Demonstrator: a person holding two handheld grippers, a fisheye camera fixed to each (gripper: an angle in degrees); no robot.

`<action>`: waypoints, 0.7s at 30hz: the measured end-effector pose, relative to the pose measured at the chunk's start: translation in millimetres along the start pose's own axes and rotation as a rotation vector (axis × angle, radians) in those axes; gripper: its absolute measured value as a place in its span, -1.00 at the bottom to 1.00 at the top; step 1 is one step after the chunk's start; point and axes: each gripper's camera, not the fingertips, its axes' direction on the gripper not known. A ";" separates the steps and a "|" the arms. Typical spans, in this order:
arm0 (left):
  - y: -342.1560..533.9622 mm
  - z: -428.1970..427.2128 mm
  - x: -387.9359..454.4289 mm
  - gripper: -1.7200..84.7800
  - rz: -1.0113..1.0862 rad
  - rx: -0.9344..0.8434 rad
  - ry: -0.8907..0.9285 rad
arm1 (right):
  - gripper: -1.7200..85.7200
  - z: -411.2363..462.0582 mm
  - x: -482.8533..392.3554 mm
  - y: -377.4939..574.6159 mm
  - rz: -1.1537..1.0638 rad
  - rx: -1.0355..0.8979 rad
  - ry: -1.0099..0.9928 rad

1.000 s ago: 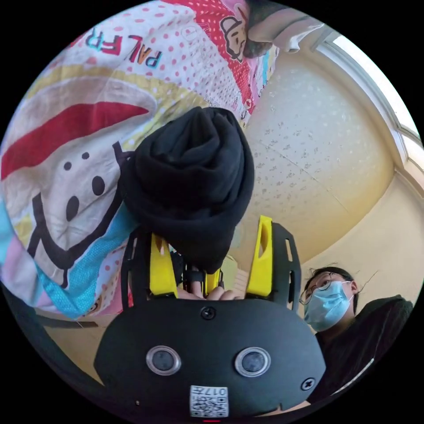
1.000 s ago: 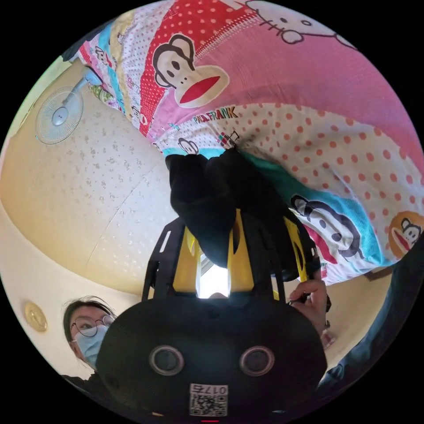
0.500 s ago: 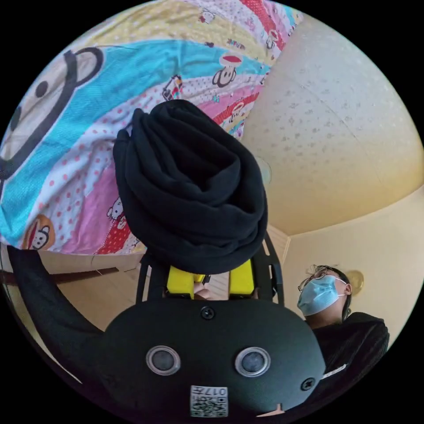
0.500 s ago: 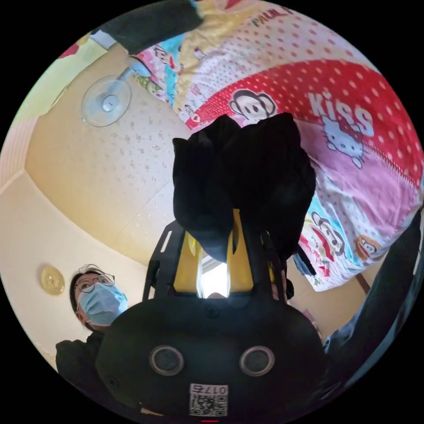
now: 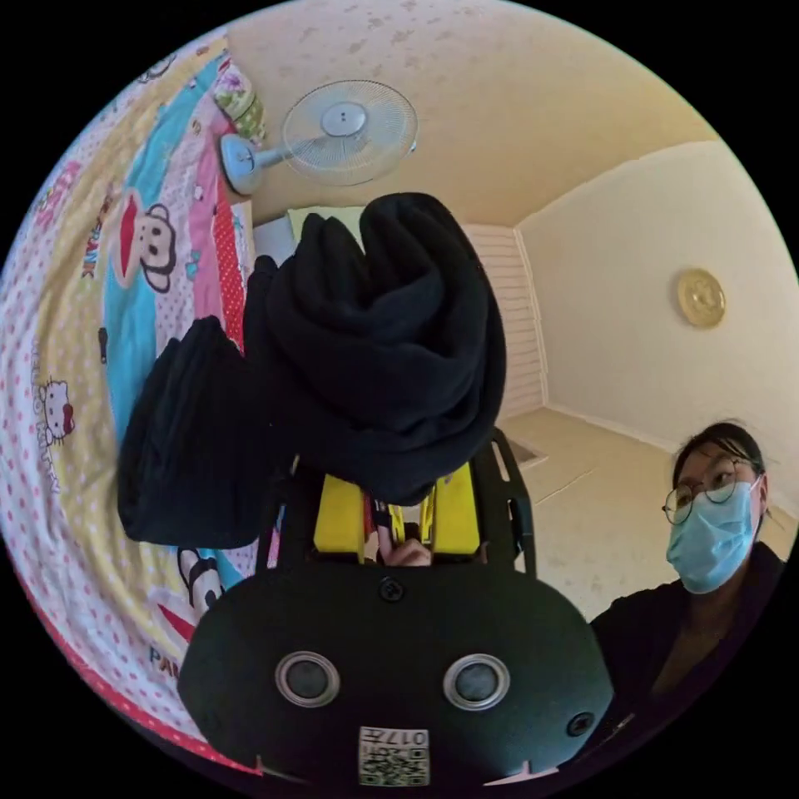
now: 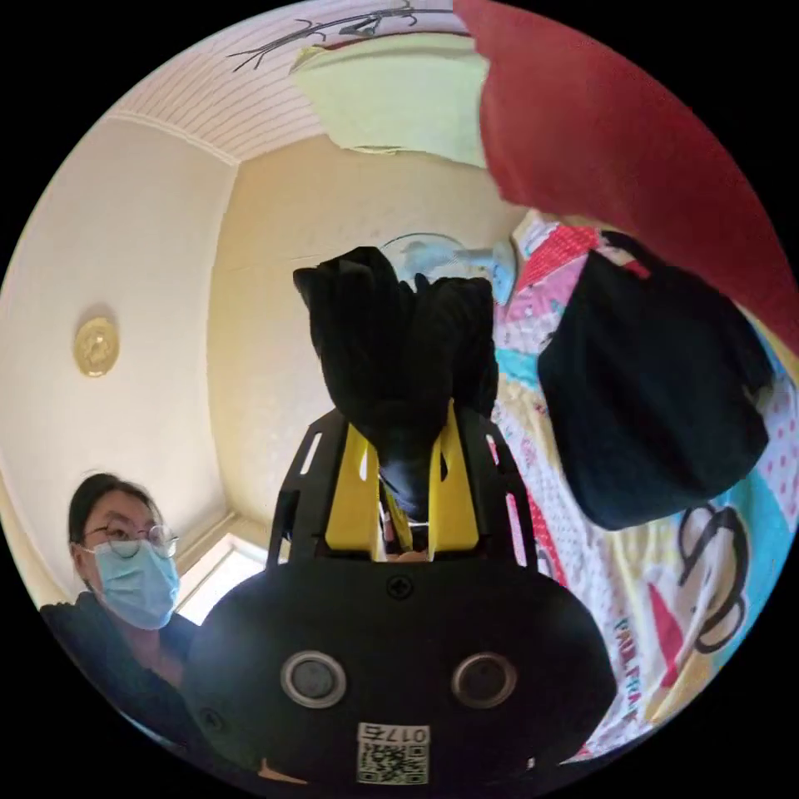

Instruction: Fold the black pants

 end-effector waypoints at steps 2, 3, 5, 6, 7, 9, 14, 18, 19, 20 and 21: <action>6.6 12.6 -69.7 -0.67 -0.182 -0.035 -0.079 | -0.74 -14.8 73.7 -0.8 0.090 0.087 0.344; 20.8 15.1 -112.3 -0.69 -0.330 -0.075 -0.151 | -0.74 -19.7 89.0 4.7 0.140 0.120 0.453; 43.8 5.5 -143.8 -0.70 -0.352 0.008 -0.042 | -0.78 -40.7 131.6 30.7 0.185 0.222 0.383; 56.1 -1.5 -152.0 -0.69 -0.347 0.076 0.083 | -0.79 -43.4 139.1 35.8 0.171 0.225 0.331; 60.9 -3.9 -154.6 -0.68 -0.356 0.088 0.121 | -0.80 -47.4 149.6 45.7 0.148 0.224 0.290; 73.3 -16.1 -154.4 -0.67 -0.380 0.048 0.110 | -0.83 -56.3 160.0 60.6 0.146 0.233 0.317; 107.8 -48.1 -129.6 -0.89 -0.347 -0.110 0.009 | -0.93 -99.0 194.4 113.2 0.293 0.272 0.460; 179.0 -90.8 -119.7 -0.98 -0.439 -0.172 -0.110 | -0.95 -103.8 220.9 158.3 0.328 0.074 0.602; 189.7 -97.6 -117.7 -0.98 -0.459 -0.172 -0.110 | -0.95 -96.4 226.9 175.0 0.309 -0.044 0.671; 209.8 -112.0 -111.2 -0.98 -0.487 -0.165 -0.100 | -0.95 -83.3 231.2 192.8 0.259 -0.187 0.730; 227.1 -126.5 -102.2 -0.98 -0.498 -0.162 -0.095 | -0.95 -75.2 232.5 202.4 0.222 -0.262 0.756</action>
